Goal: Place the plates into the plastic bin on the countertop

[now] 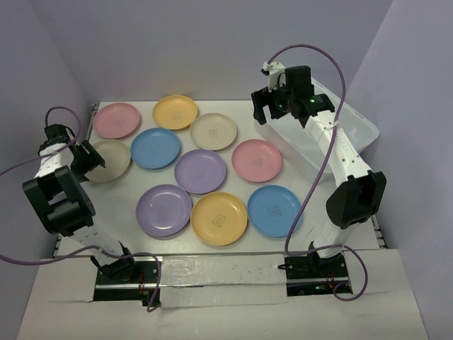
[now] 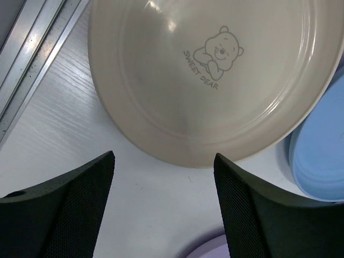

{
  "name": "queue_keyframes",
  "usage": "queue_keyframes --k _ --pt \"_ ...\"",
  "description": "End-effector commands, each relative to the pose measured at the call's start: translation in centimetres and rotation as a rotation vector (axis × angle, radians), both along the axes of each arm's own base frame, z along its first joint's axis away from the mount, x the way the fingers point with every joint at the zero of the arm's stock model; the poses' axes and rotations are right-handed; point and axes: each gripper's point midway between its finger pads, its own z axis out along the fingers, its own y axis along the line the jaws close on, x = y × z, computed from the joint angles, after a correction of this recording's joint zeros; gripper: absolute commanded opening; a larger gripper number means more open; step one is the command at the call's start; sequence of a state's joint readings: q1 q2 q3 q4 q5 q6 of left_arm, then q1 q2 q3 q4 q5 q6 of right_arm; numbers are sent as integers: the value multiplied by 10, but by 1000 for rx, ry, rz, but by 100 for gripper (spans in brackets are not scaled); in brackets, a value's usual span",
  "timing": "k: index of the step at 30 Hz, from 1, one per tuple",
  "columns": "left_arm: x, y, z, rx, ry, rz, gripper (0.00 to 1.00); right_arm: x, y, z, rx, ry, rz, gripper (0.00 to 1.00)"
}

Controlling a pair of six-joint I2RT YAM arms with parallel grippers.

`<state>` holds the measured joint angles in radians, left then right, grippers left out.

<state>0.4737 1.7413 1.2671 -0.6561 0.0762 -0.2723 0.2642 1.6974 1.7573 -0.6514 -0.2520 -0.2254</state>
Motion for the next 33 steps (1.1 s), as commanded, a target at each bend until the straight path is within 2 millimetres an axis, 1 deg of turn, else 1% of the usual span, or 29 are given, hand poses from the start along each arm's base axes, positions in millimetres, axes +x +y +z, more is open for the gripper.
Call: queue_keyframes --k 1,3,7,10,12,17,20,21,24,25,30,33 --pt "10 16 -8 15 -17 65 80 0 2 15 14 -39 -8 100" --pt "14 20 -14 12 -9 72 78 0 2 17 17 -43 -10 100" --pt "20 25 -18 11 1 78 75 0 3 19 21 -45 -11 100" --pt "18 25 -24 -2 13 84 69 -3 5 22 34 -46 -3 100" --pt "17 22 -28 -17 19 80 63 -5 8 22 44 -43 6 100" --pt "10 17 -32 -39 27 80 45 -8 17 28 78 -44 18 100" --pt "4 15 -33 -55 30 87 31 -7 22 33 111 -51 13 100" --pt "1 15 -33 -64 28 91 24 -6 25 35 126 -52 13 100" --pt "-7 14 -34 -75 38 92 9 -4 33 39 150 -60 26 100" --pt "-10 14 -34 -83 42 91 1 -4 37 41 156 -63 38 100" --pt "-19 16 -31 -96 40 90 0 -3 52 42 159 -68 80 100" --pt "-20 18 -21 -104 11 86 0 -3 60 44 172 -65 100 100"
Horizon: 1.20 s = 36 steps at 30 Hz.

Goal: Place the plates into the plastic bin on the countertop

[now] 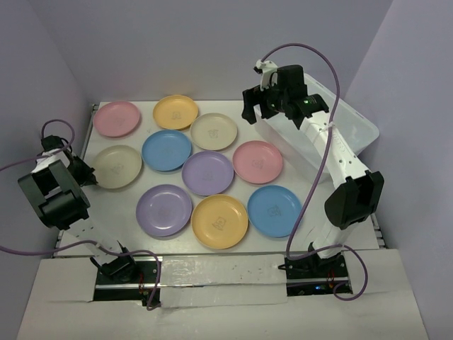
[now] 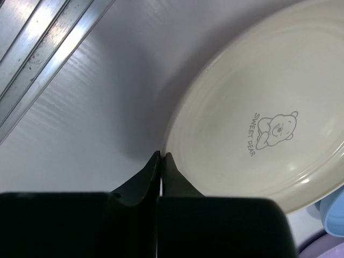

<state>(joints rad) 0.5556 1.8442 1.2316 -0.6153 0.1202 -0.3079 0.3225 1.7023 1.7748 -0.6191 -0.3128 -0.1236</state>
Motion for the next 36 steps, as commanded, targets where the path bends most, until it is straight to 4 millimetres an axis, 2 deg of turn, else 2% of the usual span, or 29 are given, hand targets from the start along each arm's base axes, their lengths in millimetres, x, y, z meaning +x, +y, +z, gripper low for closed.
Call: queue_keyframes --k 1,5,8,9,11,13,16,19,20,22,24,25,27,28,32,36 --pt "-3 3 30 -5 -76 -11 0 6 21 32 63 -76 47 100" --pt "13 11 70 10 -202 -11 0 4 31 35 80 -73 66 100" --pt "29 7 104 1 -316 -62 0 2 40 34 97 -61 86 100" --pt "30 6 108 1 -327 -67 0 1 42 35 102 -59 92 100" --pt "40 0 133 4 -409 -121 0 1 49 34 123 -38 106 100" --pt "45 -6 147 21 -447 -161 0 1 57 35 144 -21 122 100" --pt "55 -28 165 45 -490 -253 0 -1 73 37 177 -4 156 100" --pt "68 -67 182 85 -523 -382 0 -2 91 42 190 -13 188 100" --pt "69 -71 187 100 -533 -397 0 -3 97 38 188 -6 196 99" --pt "79 -114 201 116 -574 -519 0 -5 116 38 204 -1 217 98" --pt "82 -139 208 122 -596 -591 0 -8 129 35 218 16 231 97" --pt "83 -163 212 116 -612 -653 0 -9 136 35 224 17 240 96" --pt "85 -180 219 123 -636 -706 0 -9 145 29 218 25 253 94" --pt "86 -187 220 118 -644 -725 0 -10 148 26 214 30 258 94" --pt "90 -240 236 86 -702 -874 0 -7 157 5 187 61 254 87" --pt "90 -273 243 73 -735 -959 0 1 153 -9 160 69 207 80"
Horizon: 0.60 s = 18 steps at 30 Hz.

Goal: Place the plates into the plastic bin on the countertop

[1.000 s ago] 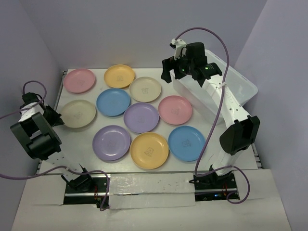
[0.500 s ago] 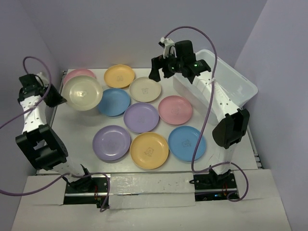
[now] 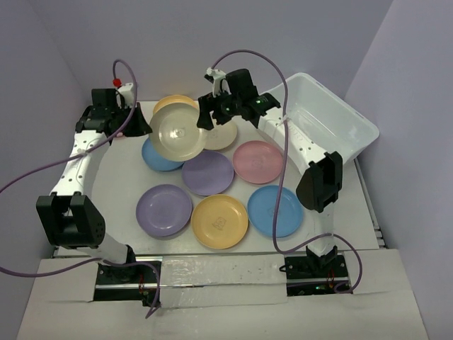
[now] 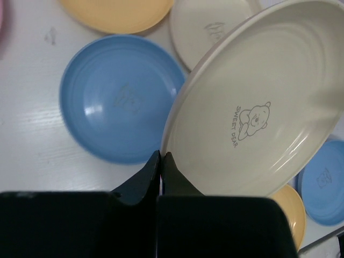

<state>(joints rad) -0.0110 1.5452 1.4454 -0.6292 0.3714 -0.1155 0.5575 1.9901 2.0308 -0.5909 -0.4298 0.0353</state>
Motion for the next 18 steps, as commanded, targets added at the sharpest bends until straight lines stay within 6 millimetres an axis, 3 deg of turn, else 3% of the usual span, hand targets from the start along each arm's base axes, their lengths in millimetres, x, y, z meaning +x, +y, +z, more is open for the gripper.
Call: queue_keyframes --k 1,4,7,8,13,16,17,18 --pt "12 -37 49 -14 -171 -125 0 15 -2 14 14 -57 -53 79" --pt "10 -50 52 -14 -183 -163 0 14 -2 9 7 -47 -52 73" --pt "9 -58 52 -19 -187 -173 0 16 -3 5 -1 -43 -62 59" --pt "9 -58 51 -18 -186 -169 0 17 -4 5 -1 -44 -65 49" --pt "8 -55 42 -7 -166 -153 0 15 -11 9 10 -33 -77 18" --pt "11 -52 39 2 -164 -131 0 19 -28 14 16 -25 -124 0" --pt "11 -52 38 3 -155 -125 6 21 -34 18 23 -25 -138 0" --pt "12 -50 35 7 -140 -113 31 23 -46 26 39 -27 -159 0"
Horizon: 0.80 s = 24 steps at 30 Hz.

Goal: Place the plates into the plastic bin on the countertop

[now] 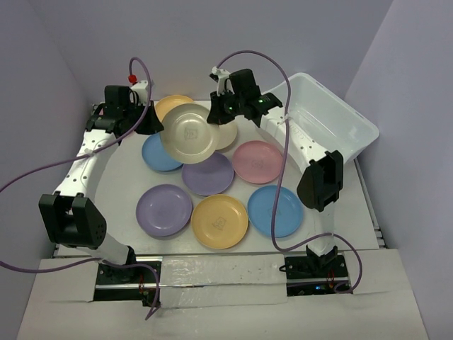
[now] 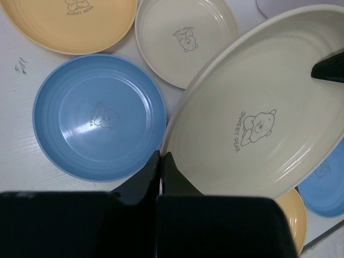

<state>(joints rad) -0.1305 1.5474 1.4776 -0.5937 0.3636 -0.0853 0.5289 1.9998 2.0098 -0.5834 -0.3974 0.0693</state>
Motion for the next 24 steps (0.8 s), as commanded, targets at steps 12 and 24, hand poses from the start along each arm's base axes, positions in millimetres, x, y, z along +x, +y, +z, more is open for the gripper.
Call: queue_keyframes --k 12,24 --pt "57 62 33 58 -132 370 99 51 -290 102 171 -94 -760 0" --pt "93 85 -16 19 35 410 99 62 -423 -23 171 224 -1253 0"
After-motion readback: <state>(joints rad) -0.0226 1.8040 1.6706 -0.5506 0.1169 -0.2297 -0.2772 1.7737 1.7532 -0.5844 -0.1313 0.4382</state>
